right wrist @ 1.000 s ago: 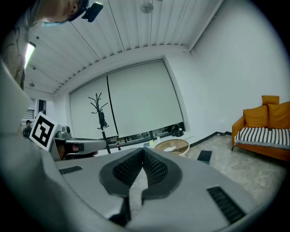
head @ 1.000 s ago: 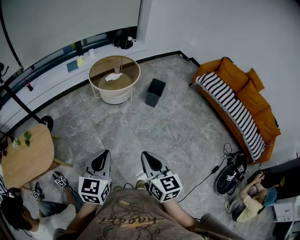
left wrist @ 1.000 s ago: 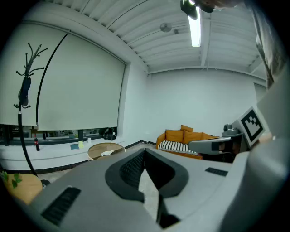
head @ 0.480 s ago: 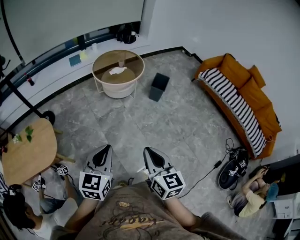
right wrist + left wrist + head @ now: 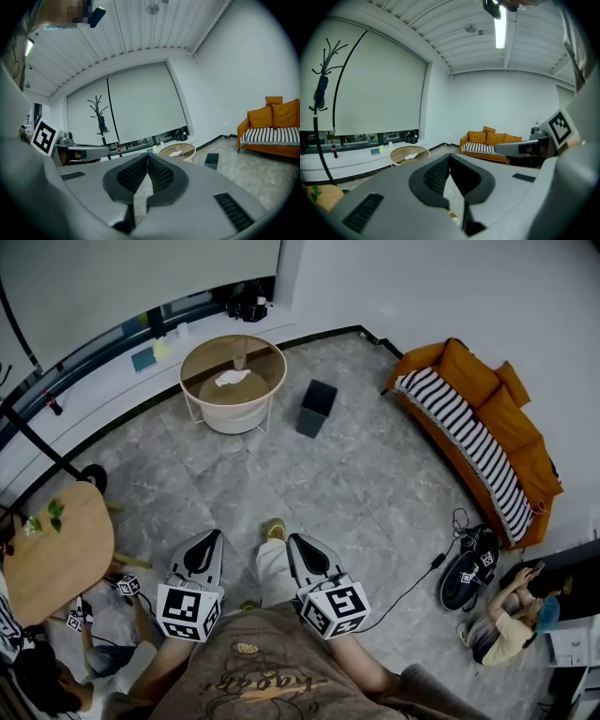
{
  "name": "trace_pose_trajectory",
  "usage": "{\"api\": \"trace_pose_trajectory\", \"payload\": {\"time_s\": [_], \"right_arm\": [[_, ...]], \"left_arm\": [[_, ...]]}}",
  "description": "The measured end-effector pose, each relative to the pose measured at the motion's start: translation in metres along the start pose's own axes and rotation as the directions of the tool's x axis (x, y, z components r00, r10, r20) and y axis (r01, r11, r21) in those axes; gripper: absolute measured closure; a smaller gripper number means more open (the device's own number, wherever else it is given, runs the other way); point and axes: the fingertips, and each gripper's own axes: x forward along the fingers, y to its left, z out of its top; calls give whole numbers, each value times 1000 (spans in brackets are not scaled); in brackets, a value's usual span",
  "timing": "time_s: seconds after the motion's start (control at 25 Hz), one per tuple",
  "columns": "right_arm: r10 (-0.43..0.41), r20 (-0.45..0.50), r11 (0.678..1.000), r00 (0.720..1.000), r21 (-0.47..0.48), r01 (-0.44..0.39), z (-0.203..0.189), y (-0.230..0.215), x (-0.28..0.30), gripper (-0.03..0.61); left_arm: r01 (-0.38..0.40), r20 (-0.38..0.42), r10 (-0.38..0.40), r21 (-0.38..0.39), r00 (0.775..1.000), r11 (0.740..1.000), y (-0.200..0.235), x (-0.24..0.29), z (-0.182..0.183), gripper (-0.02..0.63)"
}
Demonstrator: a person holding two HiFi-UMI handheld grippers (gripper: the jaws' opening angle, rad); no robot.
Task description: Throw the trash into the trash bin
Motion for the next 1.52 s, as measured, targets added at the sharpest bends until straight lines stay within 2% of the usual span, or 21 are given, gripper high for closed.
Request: {"api": "trace_pose_trajectory", "payload": {"time_s": [0.24,0.64,1.12,1.52], "right_arm": [[-14,-1,1000,1000,0,14,5,-19,29,560],[9,-14,1000,1000,18,-9,20,-54,95,560],[53,-40,998,998,24,-52,75,-116,189,560],[108,-53,994,993,16,-107,113,-176,263,560]], "left_arm": [[2,-2,-2,-2,1000,1000,19,29,1,595],[-13,-17,13,-12,1000,1000,55,92,15,595],[-44,-30,42,-48,999,998,99,192,63,595],[-108,-28,107,-59,994,992,130,275,96,595]]}}
